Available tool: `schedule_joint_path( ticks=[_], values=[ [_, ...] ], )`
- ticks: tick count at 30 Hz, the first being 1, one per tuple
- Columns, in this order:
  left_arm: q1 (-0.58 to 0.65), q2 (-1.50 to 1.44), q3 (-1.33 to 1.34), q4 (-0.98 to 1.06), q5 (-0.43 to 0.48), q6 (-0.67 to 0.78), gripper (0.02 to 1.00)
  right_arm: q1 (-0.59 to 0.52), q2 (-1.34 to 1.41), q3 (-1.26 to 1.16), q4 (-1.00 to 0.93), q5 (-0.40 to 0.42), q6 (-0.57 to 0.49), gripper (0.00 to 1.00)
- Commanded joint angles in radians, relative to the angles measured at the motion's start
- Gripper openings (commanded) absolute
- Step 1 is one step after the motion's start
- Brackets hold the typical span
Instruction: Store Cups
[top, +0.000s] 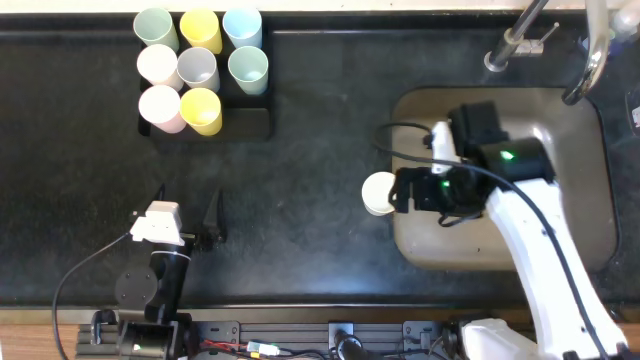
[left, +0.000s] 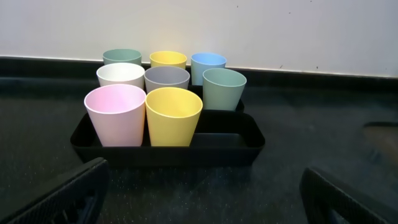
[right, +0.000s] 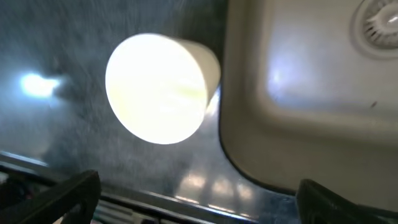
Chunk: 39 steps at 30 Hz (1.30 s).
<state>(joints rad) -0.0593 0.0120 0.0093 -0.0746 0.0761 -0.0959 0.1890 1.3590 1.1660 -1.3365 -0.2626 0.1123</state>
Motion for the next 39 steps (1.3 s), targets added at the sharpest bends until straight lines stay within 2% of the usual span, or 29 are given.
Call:
schedule_joint_path(
  ticks=[1, 10, 16, 19, 22, 27, 29, 31, 35, 39],
  values=[
    [-0.008, -0.009, -0.001, -0.002, 0.016, 0.021, 1.0, 0.05, 0.056, 0.029, 0.001, -0.004, 0.006, 1.0],
    [-0.008, -0.009, -0.001, -0.002, 0.016, 0.021, 1.0, 0.061, 0.179, 0.029, 0.022, 0.161, 0.007, 0.947],
    [-0.008, -0.009, -0.001, -0.002, 0.016, 0.021, 1.0, 0.065, 0.233, 0.029, 0.09, 0.179, 0.007, 0.886],
    [-0.008, -0.009, -0.001, -0.002, 0.016, 0.021, 1.0, 0.066, 0.251, 0.029, 0.119, 0.178, 0.007, 0.781],
    [-0.008, -0.009, -0.001, -0.002, 0.016, 0.021, 1.0, 0.068, 0.257, 0.029, 0.145, 0.174, 0.007, 0.623],
    [-0.008, -0.009, -0.001, -0.002, 0.016, 0.021, 1.0, 0.08, 0.257, 0.029, 0.173, 0.155, 0.007, 0.288],
    [-0.008, -0.009, -0.001, -0.002, 0.016, 0.021, 1.0, 0.087, 0.257, 0.029, 0.178, 0.152, 0.007, 0.211],
    [-0.008, -0.009, -0.001, -0.002, 0.016, 0.021, 1.0, 0.1, 0.257, 0.029, 0.195, 0.136, 0.007, 0.045],
    [-0.008, -0.009, -0.001, -0.002, 0.016, 0.021, 1.0, 0.114, 0.257, 0.029, 0.24, 0.056, 0.007, 0.042],
    [-0.008, -0.009, -0.001, -0.002, 0.016, 0.021, 1.0, 0.144, 0.254, 0.13, 0.23, 0.042, 0.008, 0.045]
  ],
)
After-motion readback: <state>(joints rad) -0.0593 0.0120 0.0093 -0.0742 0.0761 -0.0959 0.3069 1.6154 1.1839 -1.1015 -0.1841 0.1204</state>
